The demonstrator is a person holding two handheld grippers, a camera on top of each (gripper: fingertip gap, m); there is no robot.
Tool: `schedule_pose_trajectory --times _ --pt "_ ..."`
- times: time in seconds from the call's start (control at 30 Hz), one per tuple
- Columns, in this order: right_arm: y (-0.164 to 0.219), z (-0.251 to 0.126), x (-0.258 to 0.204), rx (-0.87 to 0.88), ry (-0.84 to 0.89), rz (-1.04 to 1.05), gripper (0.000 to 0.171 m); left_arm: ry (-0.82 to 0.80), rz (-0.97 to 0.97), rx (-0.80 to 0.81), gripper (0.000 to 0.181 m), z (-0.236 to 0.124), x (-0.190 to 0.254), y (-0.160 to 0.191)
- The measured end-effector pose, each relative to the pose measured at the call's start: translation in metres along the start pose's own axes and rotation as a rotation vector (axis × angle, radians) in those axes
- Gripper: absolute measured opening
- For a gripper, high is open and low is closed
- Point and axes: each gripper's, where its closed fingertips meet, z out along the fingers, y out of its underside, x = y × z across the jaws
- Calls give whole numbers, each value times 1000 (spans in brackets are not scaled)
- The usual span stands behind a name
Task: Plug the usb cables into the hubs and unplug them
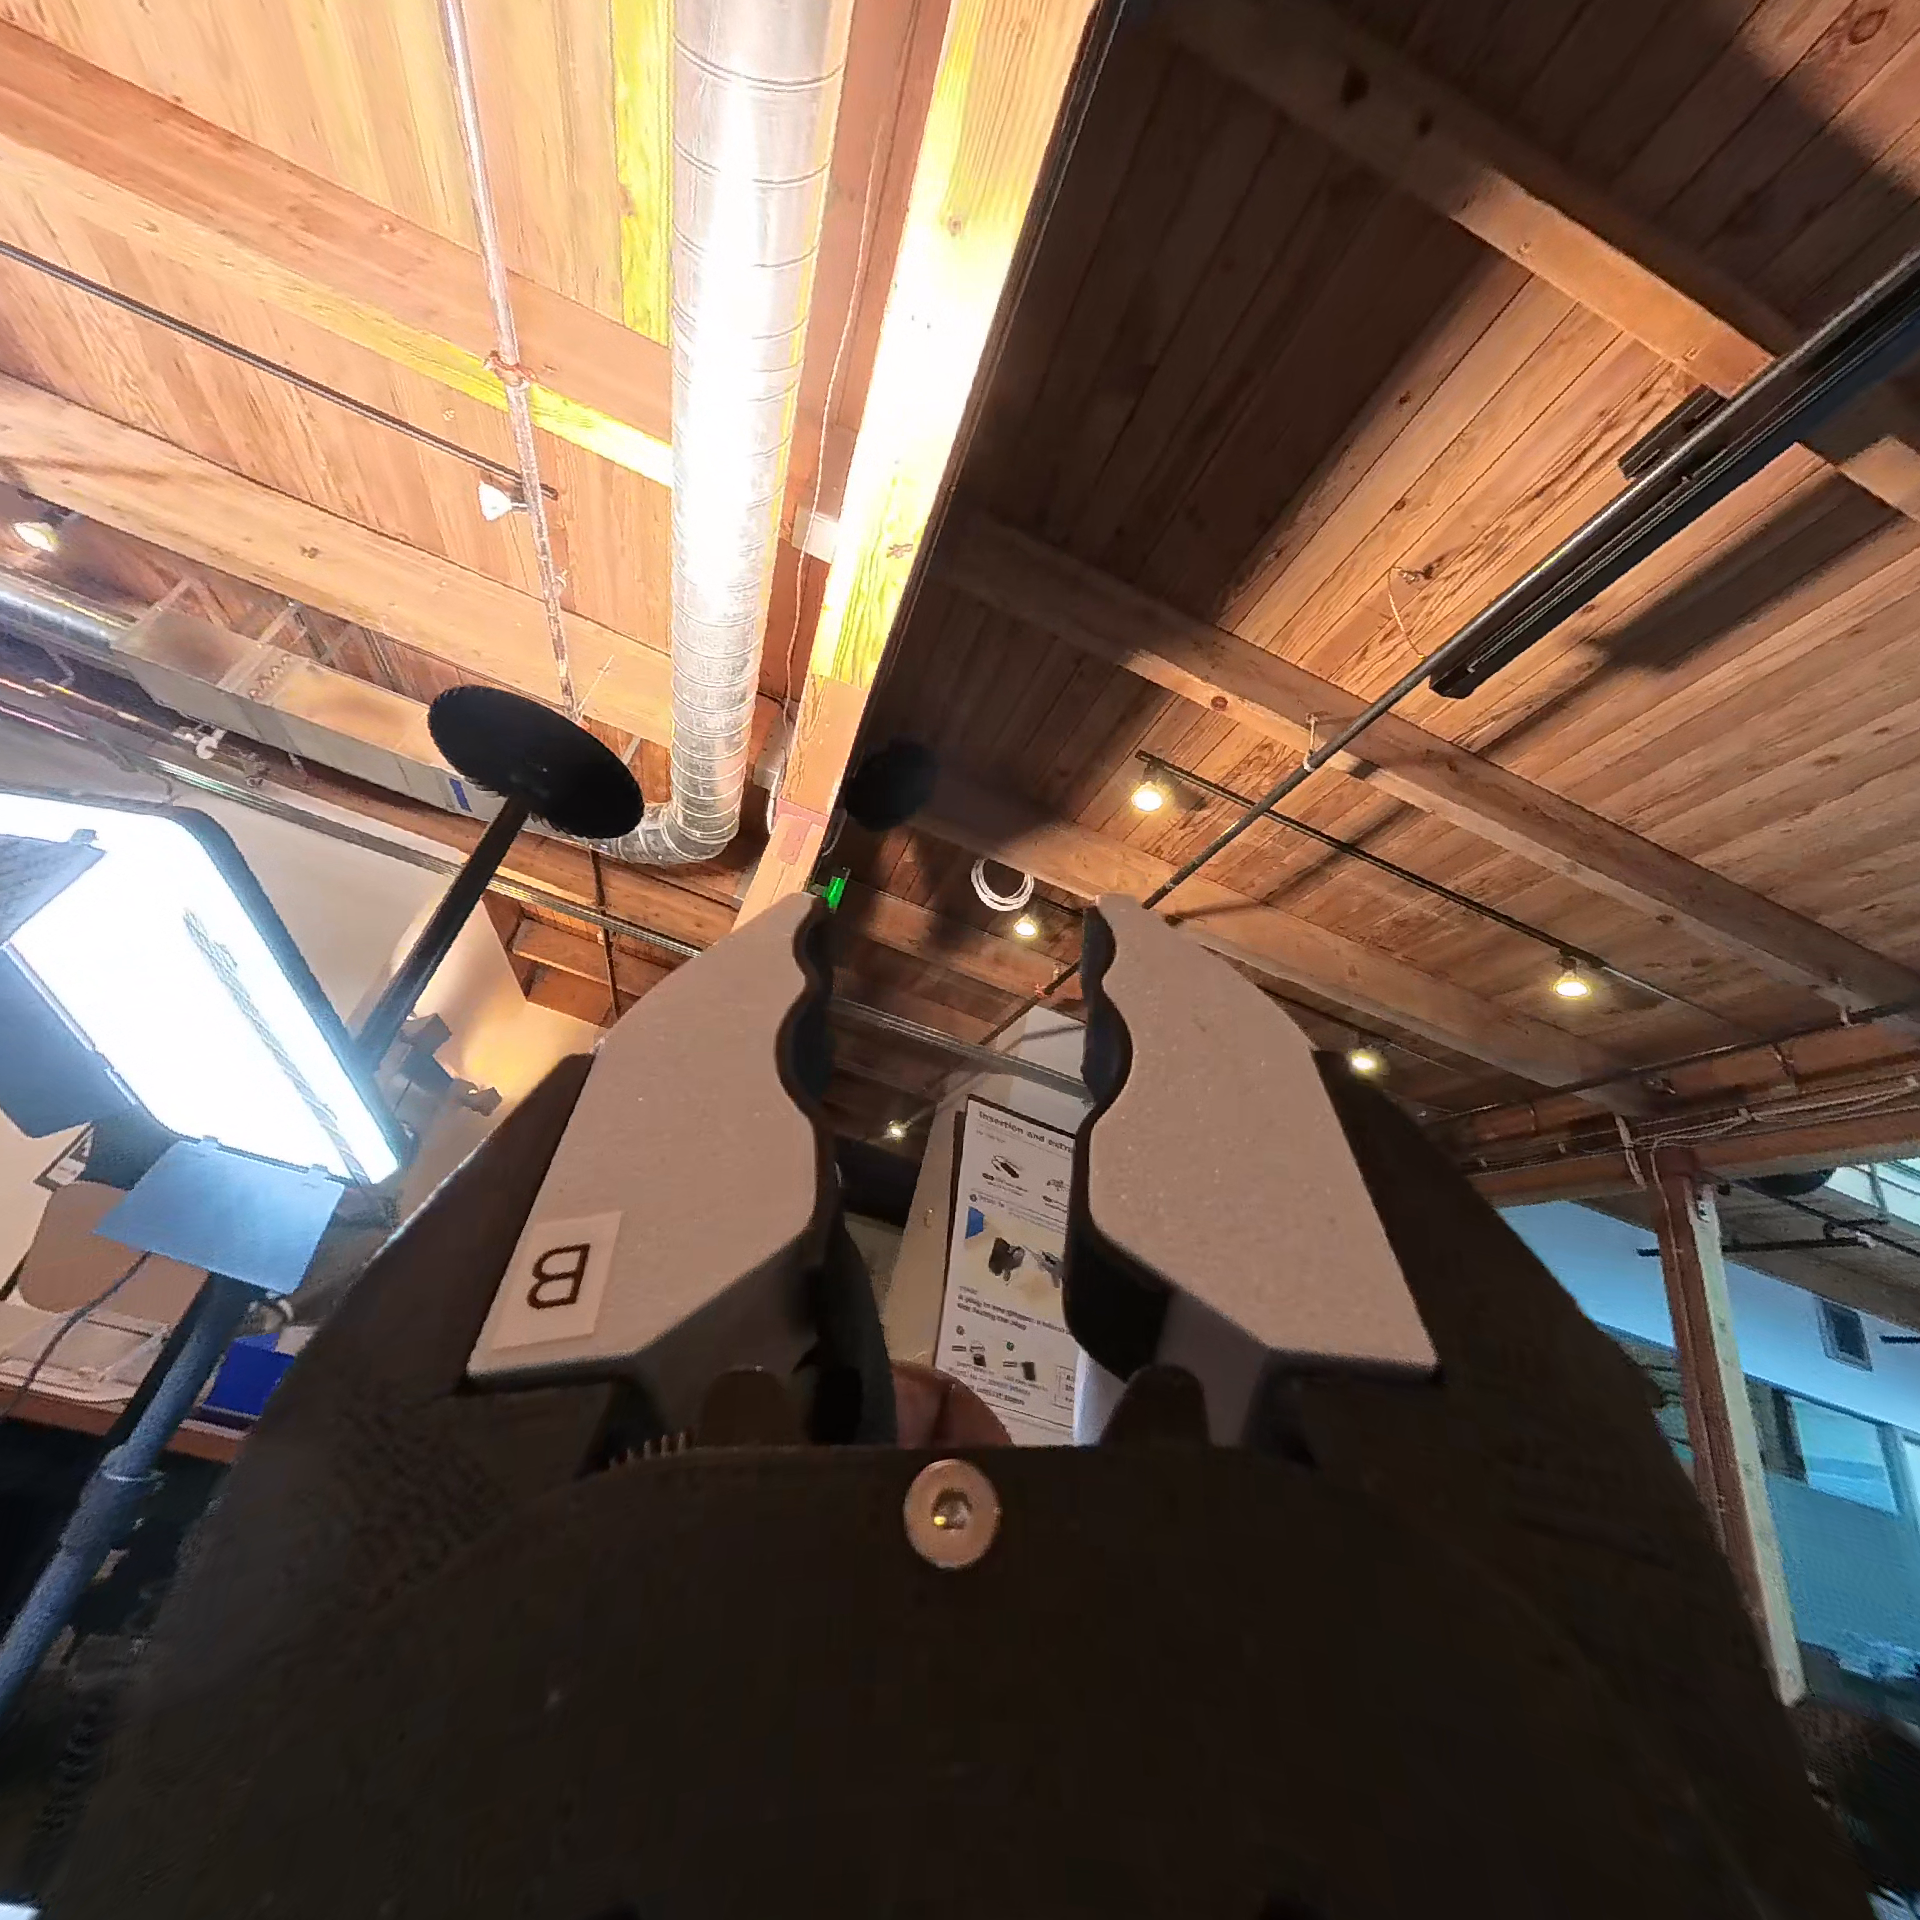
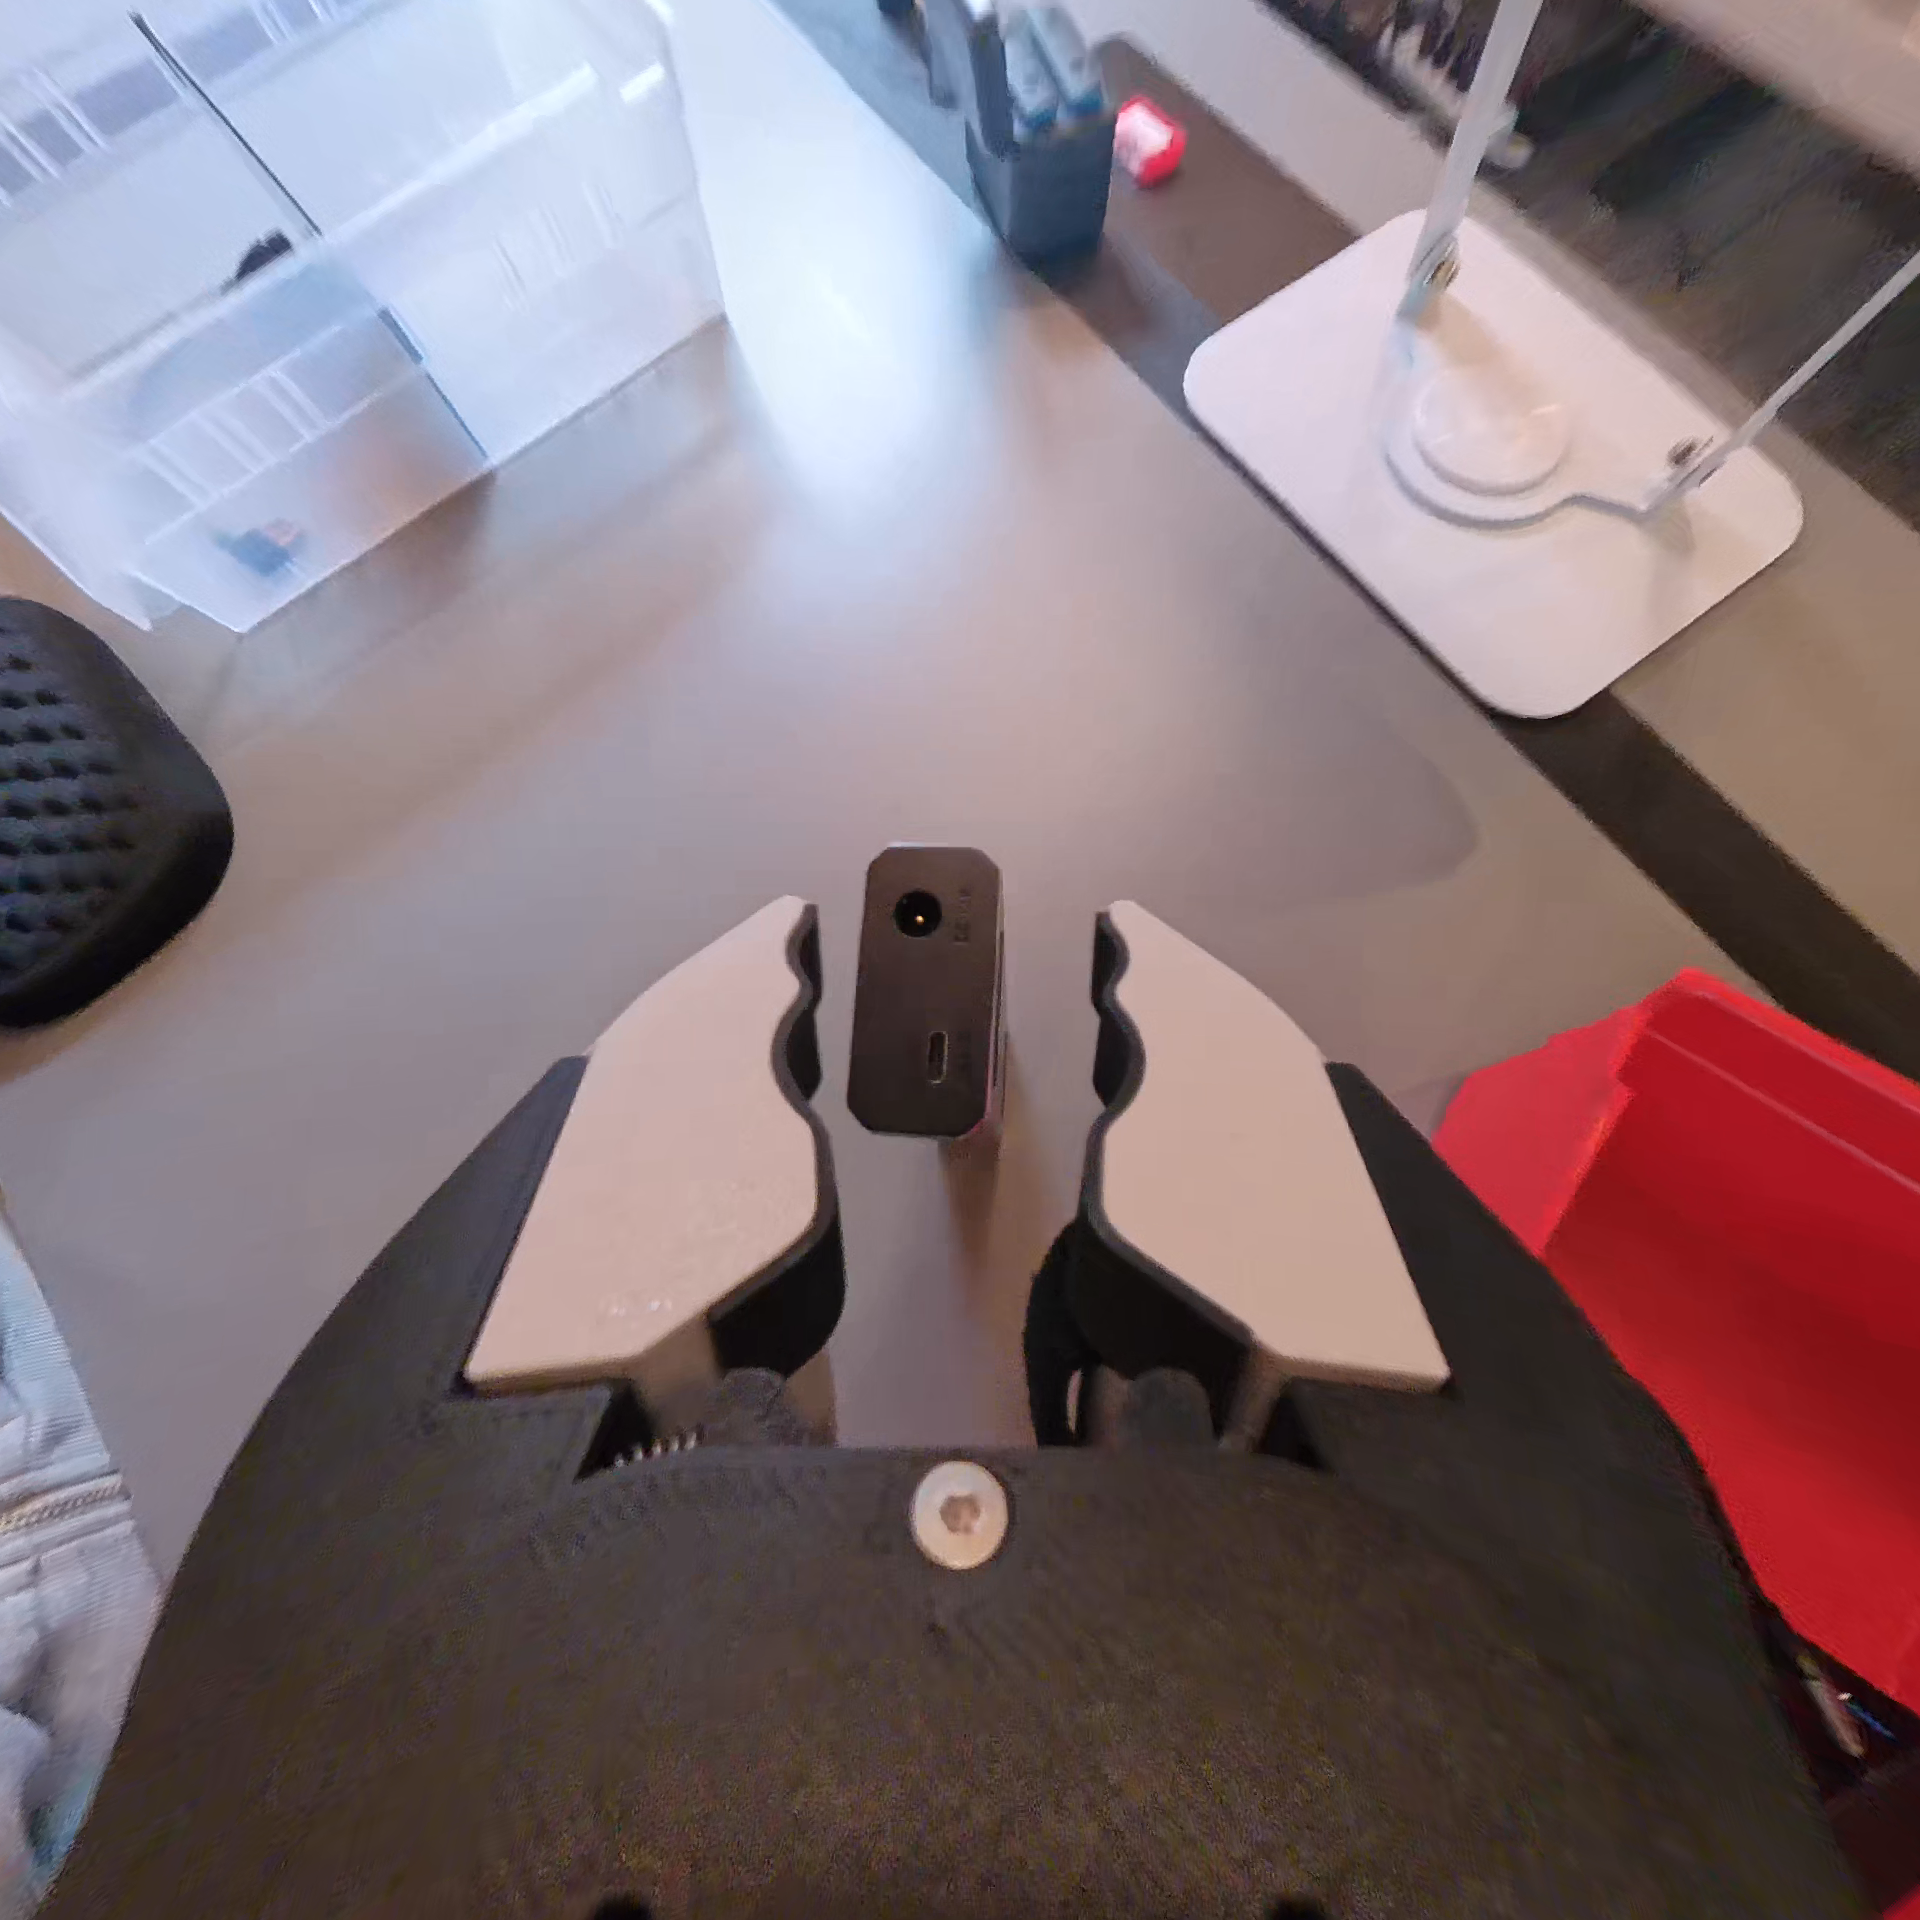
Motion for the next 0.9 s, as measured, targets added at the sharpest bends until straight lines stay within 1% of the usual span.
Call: schedule_pose_trajectory --times 0.07,0.13,0.17,0.23,0.27,0.3,0.33,0.37,0.43,0.5,0.53,0.57,0.6,0.63,0.67,0.7,0.73,0.77,0.8,0.87,0.9 --pt "-15 -14 4 102 30 -4 58 -9 14 1 46 0 -2 -2" --pt "-37 -35 7 268 50 3 65 -22 36 7 46 -1 -5 -6" --pt "-49 -50 8 377 61 6 71 -30 49 8 47 -1 -7 -7" --pt "-75 -86 11 653 94 -11 85 -38 68 27 51 -1 -9 -11" --pt "-84 -107 11 799 122 -27 87 -47 71 51 55 -2 -11 -15" --pt "-90 -127 11 920 151 -49 87 -59 72 79 58 -3 -13 -19" --pt "-91 -144 12 991 180 -50 87 -68 68 106 62 -4 -16 -23" --pt "-92 -160 19 1041 217 2 95 -74 57 134 65 -6 -18 -27" --pt "-94 -195 27 1195 257 100 113 -68 -2 218 67 -12 -22 -39" --pt "-92 -232 30 1365 292 152 125 -60 -136 341 72 -24 -30 -56" --pt "-86 -255 35 1484 322 221 125 -62 -238 413 76 -32 -38 -64" --pt "-75 -283 40 1645 345 311 121 -67 -350 482 79 -41 -48 -71" --pt "-56 -310 45 1835 350 431 109 -83 -464 541 81 -49 -61 -75" --pt "-28 -333 47 2047 307 563 92 -104 -580 582 83 -56 -75 -75" --pt "4 -353 44 2284 199 671 79 -132 -695 606 85 -59 -91 -71" --pt "38 -370 36 2542 56 697 75 -175 -804 617 88 -63 -108 -64" --pt "66 -381 28 2741 -100 681 69 -216 -898 624 90 -67 -124 -55" --pt "79 -386 27 2822 -220 688 70 -260 -971 626 92 -70 -139 -46" --pt "82 -388 32 2813 -274 743 73 -295 -1021 627 92 -73 -150 -40" --pt "84 -392 36 2776 -293 783 79 -357 -1052 609 92 -78 -166 -32" --pt "90 -396 35 2796 -276 771 79 -366 -1040 600 91 -79 -169 -33"
